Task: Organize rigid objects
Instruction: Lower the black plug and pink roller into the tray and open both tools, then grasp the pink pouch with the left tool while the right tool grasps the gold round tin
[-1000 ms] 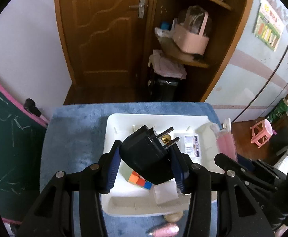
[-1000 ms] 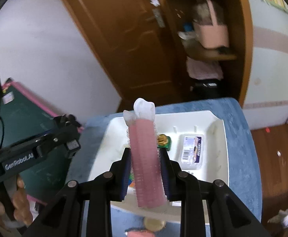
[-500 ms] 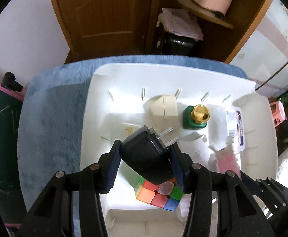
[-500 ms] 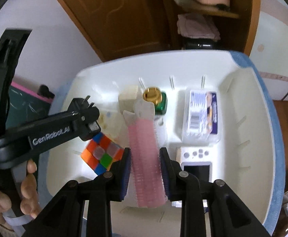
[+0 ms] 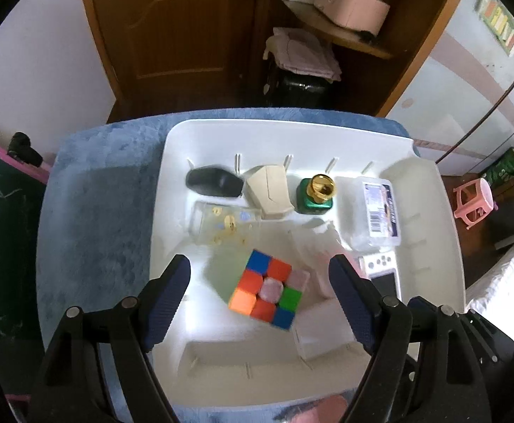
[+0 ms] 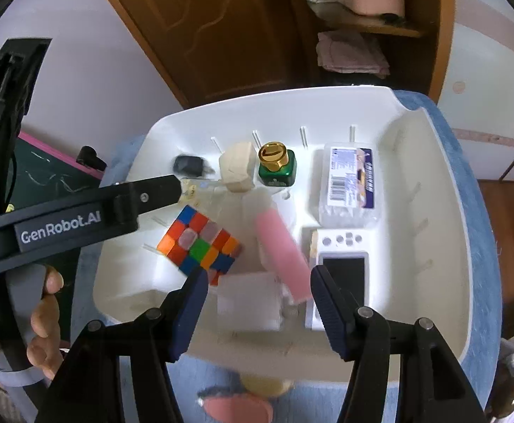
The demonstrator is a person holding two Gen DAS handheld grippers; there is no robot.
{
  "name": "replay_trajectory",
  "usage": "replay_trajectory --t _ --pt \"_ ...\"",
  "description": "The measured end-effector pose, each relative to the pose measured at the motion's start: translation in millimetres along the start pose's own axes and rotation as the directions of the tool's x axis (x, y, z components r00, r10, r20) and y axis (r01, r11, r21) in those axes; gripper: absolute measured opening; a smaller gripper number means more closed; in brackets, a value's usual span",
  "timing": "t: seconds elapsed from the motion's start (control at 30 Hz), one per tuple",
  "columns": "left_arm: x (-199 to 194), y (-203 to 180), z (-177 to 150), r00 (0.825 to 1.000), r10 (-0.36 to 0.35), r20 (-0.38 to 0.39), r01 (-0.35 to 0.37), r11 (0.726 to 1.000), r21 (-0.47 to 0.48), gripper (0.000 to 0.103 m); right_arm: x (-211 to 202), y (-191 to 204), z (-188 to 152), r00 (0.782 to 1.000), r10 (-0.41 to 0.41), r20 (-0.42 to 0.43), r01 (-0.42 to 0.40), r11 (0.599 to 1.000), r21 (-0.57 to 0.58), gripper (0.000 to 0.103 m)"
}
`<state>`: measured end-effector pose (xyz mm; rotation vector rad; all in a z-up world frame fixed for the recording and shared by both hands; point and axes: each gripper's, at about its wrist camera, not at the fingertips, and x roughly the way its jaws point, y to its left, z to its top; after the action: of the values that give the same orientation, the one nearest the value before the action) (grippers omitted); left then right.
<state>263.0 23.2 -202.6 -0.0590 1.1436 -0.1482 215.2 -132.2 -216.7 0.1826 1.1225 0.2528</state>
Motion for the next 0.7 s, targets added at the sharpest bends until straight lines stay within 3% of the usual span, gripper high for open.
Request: replay_trajectory --t 0.4,0.7 --pt "-62.7 -15.0 -51.0 0.996 0.010 0.088 -0.011 1.000 0.008 0.083 -61.3 -9.8 -43.3 0.997 -0.041 0.062 0.043 0.999 -0.030 0.061" --pt "-94.3 -31.0 -103.2 0.991 0.011 0.133 -0.023 0.995 0.094 0.083 -94.0 -23.7 -74.8 0.995 -0.060 0.085 0.063 0.997 -0.034 0.061"
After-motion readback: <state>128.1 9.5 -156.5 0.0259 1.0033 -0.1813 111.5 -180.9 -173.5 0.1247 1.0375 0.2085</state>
